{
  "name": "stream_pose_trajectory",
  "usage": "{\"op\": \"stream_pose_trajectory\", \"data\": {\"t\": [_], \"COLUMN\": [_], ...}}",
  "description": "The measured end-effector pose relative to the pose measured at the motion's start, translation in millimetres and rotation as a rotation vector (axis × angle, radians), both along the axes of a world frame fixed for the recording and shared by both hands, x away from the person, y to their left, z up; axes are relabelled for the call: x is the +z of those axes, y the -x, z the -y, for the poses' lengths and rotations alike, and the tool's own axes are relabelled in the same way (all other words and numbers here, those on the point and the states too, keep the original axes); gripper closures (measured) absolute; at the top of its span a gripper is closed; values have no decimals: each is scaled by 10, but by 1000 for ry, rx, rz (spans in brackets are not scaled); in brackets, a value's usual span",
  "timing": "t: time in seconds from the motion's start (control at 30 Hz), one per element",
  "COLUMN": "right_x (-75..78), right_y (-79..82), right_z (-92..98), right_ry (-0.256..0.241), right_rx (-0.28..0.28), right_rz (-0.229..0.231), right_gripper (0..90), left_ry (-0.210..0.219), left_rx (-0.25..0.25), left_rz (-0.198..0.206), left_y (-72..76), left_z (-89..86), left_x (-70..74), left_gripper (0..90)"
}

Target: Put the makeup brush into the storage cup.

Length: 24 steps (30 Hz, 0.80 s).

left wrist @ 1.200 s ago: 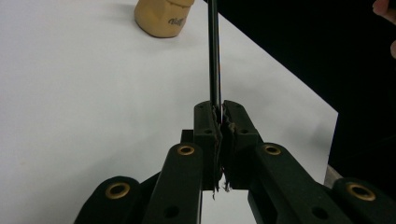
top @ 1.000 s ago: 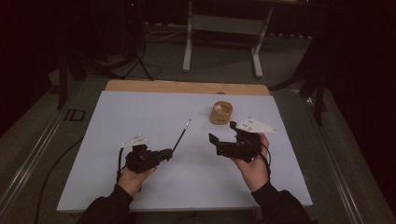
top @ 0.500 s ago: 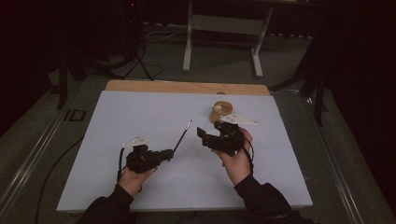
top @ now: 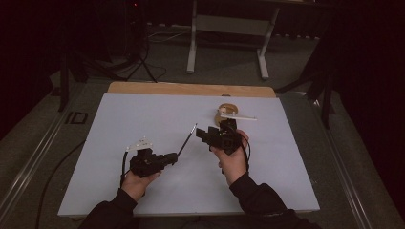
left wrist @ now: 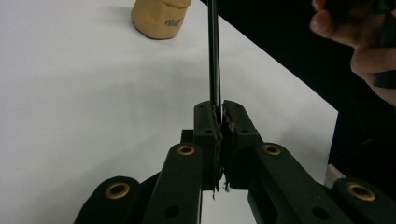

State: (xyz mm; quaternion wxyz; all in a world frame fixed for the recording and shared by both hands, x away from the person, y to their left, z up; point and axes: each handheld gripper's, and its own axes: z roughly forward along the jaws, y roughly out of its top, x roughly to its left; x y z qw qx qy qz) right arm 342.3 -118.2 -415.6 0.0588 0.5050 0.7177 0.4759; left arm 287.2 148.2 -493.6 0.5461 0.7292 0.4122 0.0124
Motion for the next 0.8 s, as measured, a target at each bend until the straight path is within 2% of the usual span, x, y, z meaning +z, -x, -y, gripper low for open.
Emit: {"op": "stream_pose_trajectory", "data": {"t": [0.1,0.17,0.23,0.4,0.53,0.63,0.8], "right_x": [-46,-58,-91,-130,-197,-231,-238], "right_y": [-67,-84,-131,-175,-228,-243,-249], "right_z": [-28,-38,-83,-137,-131,-112,-101], "right_ry": [-38,-53,-85,-124,-200,-235,-280], "right_rx": [-15,-22,-48,-52,-40,-51,-41], "right_rz": [-69,-84,-126,-179,-262,-286,-308], "right_gripper": [459,464,476,487,484,563,624], "left_ry": [-2,-2,-3,1,16,17,10], "left_rx": [0,1,-3,-8,-10,-12,-24], "left_rz": [0,2,2,6,4,4,-1], "left_y": [-1,0,0,6,13,18,11], "left_z": [2,2,6,4,10,19,30], "left_x": [-2,-2,2,9,22,27,12], "left_gripper": [852,852,852,852,852,852,852]}}
